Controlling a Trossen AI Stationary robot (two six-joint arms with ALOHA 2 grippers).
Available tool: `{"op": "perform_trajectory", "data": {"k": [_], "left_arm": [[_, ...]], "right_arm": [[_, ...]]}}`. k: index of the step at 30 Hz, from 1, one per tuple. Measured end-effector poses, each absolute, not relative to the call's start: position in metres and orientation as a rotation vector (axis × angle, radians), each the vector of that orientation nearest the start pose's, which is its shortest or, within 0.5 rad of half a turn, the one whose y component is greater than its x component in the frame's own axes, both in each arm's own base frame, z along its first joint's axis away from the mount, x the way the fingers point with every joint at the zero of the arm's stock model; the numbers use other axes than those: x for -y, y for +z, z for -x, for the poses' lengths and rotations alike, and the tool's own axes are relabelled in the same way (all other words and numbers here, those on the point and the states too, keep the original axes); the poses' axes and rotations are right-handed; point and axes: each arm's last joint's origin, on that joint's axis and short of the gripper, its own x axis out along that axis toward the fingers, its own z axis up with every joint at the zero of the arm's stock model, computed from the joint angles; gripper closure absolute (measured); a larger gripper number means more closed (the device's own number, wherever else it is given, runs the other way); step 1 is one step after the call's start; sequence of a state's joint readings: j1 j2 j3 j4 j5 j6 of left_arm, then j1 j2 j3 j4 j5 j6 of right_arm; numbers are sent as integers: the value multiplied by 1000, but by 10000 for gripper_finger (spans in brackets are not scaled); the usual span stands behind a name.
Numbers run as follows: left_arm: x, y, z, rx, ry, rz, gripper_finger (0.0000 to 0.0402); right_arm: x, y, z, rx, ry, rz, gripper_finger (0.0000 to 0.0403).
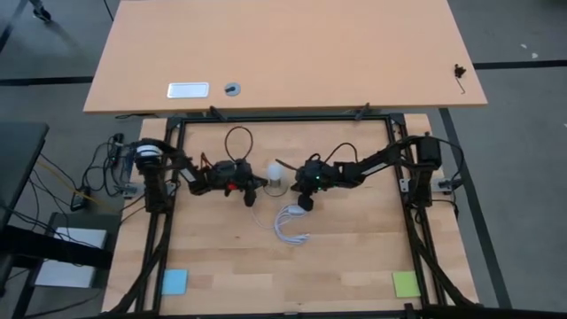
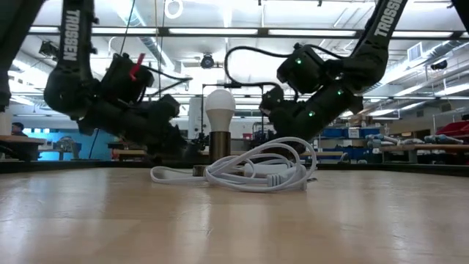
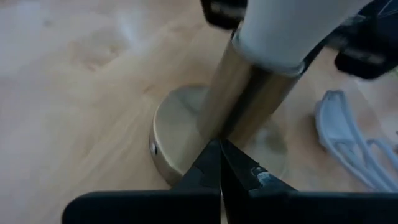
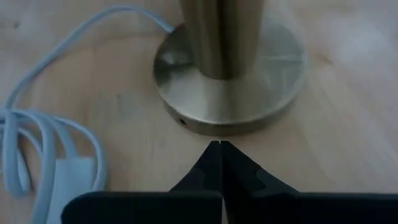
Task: Screw lightbulb
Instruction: Insert the white lightbulb into the golden lamp, then remove the white lightbulb from the golden lamp
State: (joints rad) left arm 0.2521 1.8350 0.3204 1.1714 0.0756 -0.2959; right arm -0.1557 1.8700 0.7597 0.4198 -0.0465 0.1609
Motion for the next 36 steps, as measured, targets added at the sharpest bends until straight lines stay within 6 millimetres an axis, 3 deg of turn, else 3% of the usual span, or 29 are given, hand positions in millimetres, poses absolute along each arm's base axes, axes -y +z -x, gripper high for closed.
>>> {"op": "perform_trajectory", "data": {"k": [8,17,21,30,36], "left_arm": [[-53,79,-257,-286,204,364,401],[-43,89,-288,-232,230,331,401],[-40,88,-288,-246,247,322,401],[-36,85,-256,-168,245,315,401],[-30,92,-228,-111,162,299,401]], "right_arm": [[62,101,-322,-699,-210,-226,398],[59,130,-308,-751,-196,-177,398],[57,138,-300,-733,-189,-163,398],[49,116,-267,-523,-186,-158,398],[45,117,-251,-334,-154,-149,397]]}}
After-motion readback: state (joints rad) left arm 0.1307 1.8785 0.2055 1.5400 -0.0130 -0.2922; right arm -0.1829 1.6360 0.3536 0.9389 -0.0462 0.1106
